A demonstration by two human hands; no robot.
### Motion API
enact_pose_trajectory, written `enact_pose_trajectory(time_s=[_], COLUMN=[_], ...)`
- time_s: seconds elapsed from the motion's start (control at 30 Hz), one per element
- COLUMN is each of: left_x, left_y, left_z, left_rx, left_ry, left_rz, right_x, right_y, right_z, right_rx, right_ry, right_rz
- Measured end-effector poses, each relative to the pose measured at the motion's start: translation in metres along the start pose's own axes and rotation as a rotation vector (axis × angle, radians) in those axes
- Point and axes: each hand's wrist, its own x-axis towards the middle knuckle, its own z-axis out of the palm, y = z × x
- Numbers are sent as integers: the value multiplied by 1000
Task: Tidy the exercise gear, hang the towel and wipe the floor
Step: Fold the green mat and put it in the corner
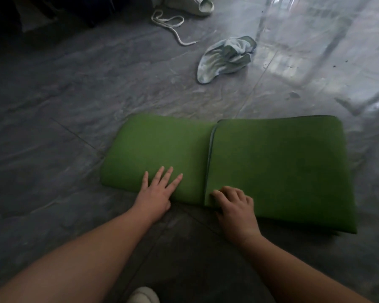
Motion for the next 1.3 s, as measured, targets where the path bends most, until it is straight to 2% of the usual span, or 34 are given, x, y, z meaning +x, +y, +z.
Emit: enact_pose_trajectory(time_s=[0.17,0.3,0.37,0.47,0.57,0.63,0.7,0.83,0.97,1.07,1.13,1.3], left_x=[-1,-5,-7,-4,1,2,3,10,26,33,32,29], left_y=[5,27,45,81,124,155,177,189,166,158,154,138], left_z=[-7,-26,-41,-62,-77,-81,-78,-56,-53,-62,-65,-49], left_rx=[-36,-142,-219,-342,-350,-276,-199,50,72,90,74,151], left_ry=[-57,-85,-21,152,208,160,99,43,67,60,81,202], left_rz=[-14,6,68,178,158,125,150,317,311,374,418,568], right_x=[13,10,3,-11,-23,-38,-55,-73,-63,-55,-52,-78], right_y=[9,10,21,58,108,142,167,182,188,185,181,170], right_z=[-7,-31,-50,-70,-80,-84,-79,-62,-66,-72,-76,-63], right_rx=[18,165,255,201,121,81,37,48,66,101,102,38], right_ry=[-131,-196,-132,131,284,223,67,-90,-186,-255,-248,-92], right_rz=[-63,-83,-101,-86,202,450,585,553,581,622,634,613])
